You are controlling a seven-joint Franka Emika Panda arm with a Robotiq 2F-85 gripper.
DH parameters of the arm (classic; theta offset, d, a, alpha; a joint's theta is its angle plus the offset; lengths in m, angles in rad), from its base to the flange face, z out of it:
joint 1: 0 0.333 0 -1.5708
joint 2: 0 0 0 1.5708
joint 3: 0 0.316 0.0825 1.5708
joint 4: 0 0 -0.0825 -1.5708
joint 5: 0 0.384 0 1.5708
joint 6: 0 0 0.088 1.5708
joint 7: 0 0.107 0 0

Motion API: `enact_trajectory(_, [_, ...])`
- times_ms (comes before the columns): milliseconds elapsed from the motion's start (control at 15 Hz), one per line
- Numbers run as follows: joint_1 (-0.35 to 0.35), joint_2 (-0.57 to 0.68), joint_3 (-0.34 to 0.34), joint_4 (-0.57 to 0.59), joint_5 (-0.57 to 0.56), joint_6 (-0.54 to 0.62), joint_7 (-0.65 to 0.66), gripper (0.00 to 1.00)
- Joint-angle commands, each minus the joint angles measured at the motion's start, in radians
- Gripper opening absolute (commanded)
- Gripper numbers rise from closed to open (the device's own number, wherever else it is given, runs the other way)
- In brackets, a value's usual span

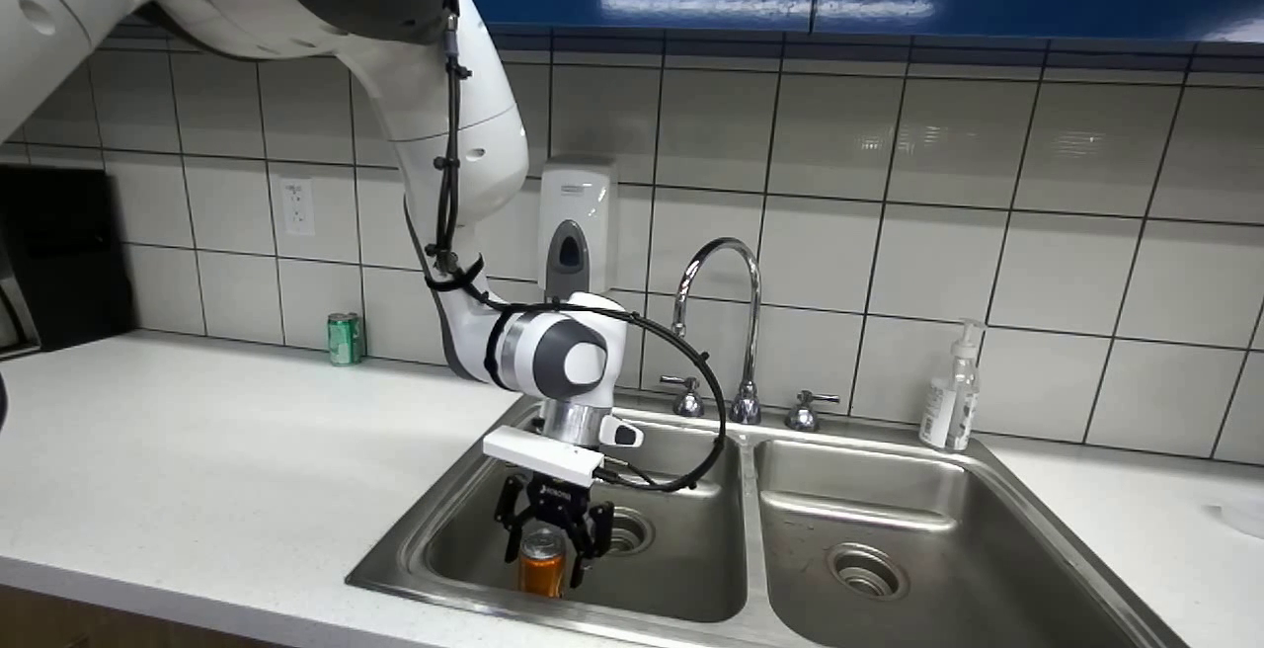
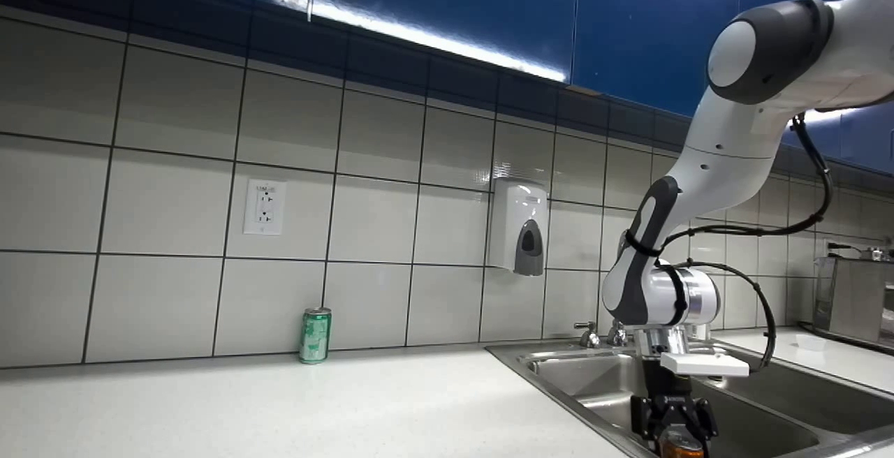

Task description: Put the orange can in the left sink

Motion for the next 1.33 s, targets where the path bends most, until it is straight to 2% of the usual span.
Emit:
enact_trajectory(0, [0.001, -0.052, 0.005, -0.016, -0.015, 0.009, -0.016, 1.0])
enact_trajectory(733, [0.062, -0.231, -0.003, -0.097, -0.061, 0.048, -0.001, 1.0])
enact_trajectory(1267, [0.142, -0.407, 0.004, -0.245, -0.139, 0.119, 0.017, 1.0])
